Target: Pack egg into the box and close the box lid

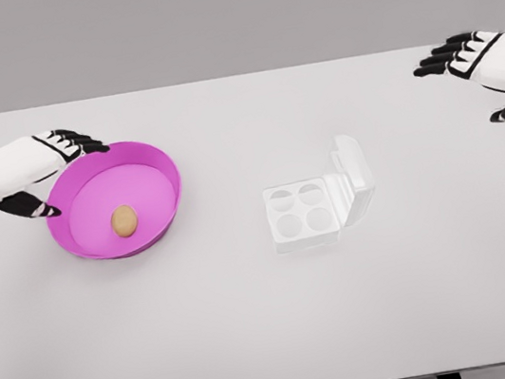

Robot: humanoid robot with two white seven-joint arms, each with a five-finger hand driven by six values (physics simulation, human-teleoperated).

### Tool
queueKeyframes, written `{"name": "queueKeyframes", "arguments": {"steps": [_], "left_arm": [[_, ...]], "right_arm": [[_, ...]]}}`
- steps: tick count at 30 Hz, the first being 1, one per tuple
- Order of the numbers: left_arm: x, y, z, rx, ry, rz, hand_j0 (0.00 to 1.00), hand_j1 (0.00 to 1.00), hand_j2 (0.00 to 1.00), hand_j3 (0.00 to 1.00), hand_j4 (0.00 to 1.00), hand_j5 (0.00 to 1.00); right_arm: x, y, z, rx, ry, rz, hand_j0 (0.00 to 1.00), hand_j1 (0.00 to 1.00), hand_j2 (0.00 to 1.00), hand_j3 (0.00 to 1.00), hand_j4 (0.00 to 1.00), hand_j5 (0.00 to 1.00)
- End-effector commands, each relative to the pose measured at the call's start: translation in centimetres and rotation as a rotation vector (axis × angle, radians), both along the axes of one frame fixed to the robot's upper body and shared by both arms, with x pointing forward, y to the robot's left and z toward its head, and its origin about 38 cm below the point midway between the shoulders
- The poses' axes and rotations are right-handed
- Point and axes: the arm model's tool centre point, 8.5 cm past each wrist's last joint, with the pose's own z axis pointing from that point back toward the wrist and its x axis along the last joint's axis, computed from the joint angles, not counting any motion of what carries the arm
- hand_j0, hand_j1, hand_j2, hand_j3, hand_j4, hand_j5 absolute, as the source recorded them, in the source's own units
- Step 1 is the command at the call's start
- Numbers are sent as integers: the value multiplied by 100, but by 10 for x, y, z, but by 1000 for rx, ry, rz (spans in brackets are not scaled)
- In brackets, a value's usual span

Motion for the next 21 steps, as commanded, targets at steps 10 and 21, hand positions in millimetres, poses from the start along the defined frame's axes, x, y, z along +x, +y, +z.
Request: {"name": "queueKeyframes", "arguments": {"steps": [10, 21], "left_arm": [[16, -35, -9, -41, 68, -57, 100, 100, 100, 100, 100, 100], [18, -40, -24, 1, 117, -75, 100, 100, 100, 100, 100, 100]], "right_arm": [[-9, -25, -49, 3, 115, -89, 99, 99, 99, 99, 99, 99], [-19, -21, -70, -15, 78, -155, 94, 94, 94, 94, 94, 94]]}}
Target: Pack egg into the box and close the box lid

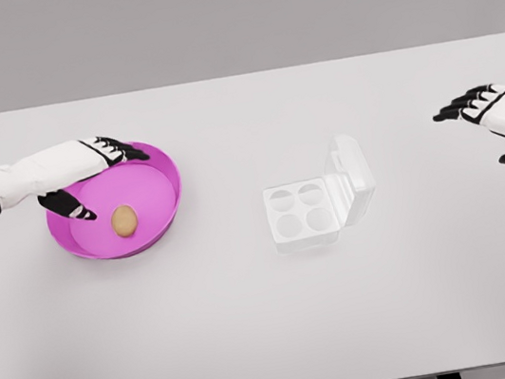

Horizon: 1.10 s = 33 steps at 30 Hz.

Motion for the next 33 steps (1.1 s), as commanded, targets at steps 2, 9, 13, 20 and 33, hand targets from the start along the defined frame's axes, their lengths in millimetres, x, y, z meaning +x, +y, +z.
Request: {"name": "queueKeyframes", "arguments": {"steps": [2, 9, 13, 20, 33], "left_arm": [[-2, -2, -7, 19, 18, -7, 100, 100, 100, 100, 100, 100], [-4, -4, -17, 77, 26, -19, 99, 99, 99, 99, 99, 99], [-4, -4, -19, 92, 24, -19, 95, 95, 95, 95, 95, 95], [-4, -4, -19, 94, 26, -21, 89, 89, 89, 89, 89, 89], [-9, -9, -31, 128, 51, -45, 89, 89, 89, 89, 89, 89]], "right_arm": [[1, -3, -7, -46, 10, -24, 94, 94, 94, 94, 94, 94], [4, 35, -48, -181, 103, 78, 95, 95, 95, 95, 95, 95], [4, 37, -48, -188, 101, 86, 95, 95, 95, 95, 95, 95], [5, 36, -45, -191, 95, 85, 95, 95, 95, 95, 95, 95], [5, 34, -44, -197, 97, 82, 95, 95, 95, 95, 95, 95]]}}
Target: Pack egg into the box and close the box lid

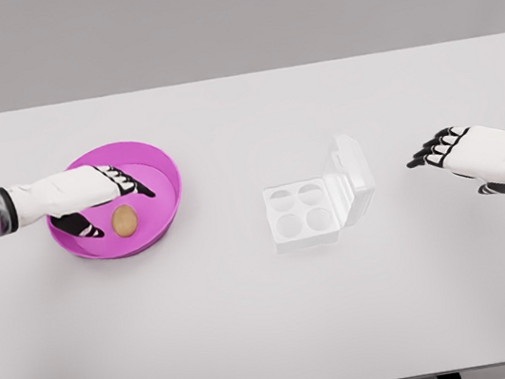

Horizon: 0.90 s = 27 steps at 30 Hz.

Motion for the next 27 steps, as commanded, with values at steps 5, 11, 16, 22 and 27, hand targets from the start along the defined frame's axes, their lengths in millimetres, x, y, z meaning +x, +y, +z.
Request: {"name": "queueKeyframes", "arguments": {"steps": [5, 11, 16, 22, 27], "left_arm": [[-1, -2, -3, 1, 9, -4, 84, 84, 84, 84, 84, 84], [-4, 0, -6, 16, 20, -10, 84, 84, 84, 84, 84, 84], [-4, 0, -6, 19, 22, -12, 82, 82, 82, 82, 82, 82], [-4, 0, -6, 19, 22, -12, 73, 73, 73, 73, 73, 73], [-5, -2, -7, 20, 23, -18, 74, 74, 74, 74, 74, 74]], "right_arm": [[0, -2, 1, 2, 0, -5, 96, 96, 96, 96, 96, 96], [0, -3, 1, -3, 2, -8, 96, 96, 96, 96, 96, 96], [0, -3, 1, -3, 2, -8, 96, 96, 96, 96, 96, 96], [0, -3, 0, -3, 5, -7, 96, 96, 96, 96, 96, 96], [0, -4, 0, -4, 6, -8, 97, 97, 97, 97, 97, 97]]}}
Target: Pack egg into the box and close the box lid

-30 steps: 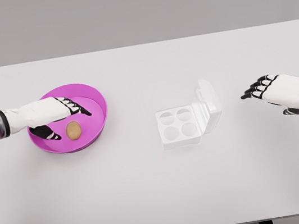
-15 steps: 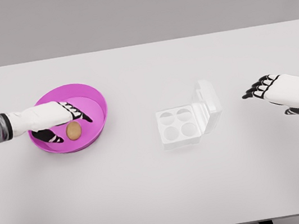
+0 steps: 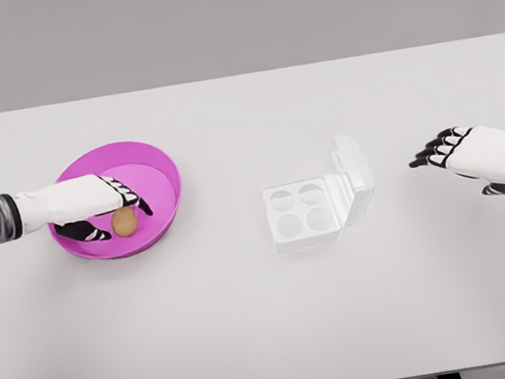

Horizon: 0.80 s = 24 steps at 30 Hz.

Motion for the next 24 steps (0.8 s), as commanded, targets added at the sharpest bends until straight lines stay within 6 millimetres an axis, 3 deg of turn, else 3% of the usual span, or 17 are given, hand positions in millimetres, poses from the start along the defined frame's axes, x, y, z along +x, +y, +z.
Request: {"name": "queueKeyframes", "arguments": {"steps": [1, 15, 24], "left_arm": [[0, 0, 1, -6, 1, 1, 74, 74, 74, 74, 74, 74], [-2, -3, -3, 1, 11, -7, 73, 73, 73, 73, 73, 73], [-2, -3, -3, 2, 11, -7, 58, 58, 58, 58, 58, 58]], "right_arm": [[0, -1, 0, 3, 1, -3, 97, 97, 97, 97, 97, 97], [1, -1, 0, 3, 0, -4, 97, 97, 97, 97, 97, 97], [1, -1, 0, 5, 1, -5, 97, 97, 97, 97, 97, 97]]}}
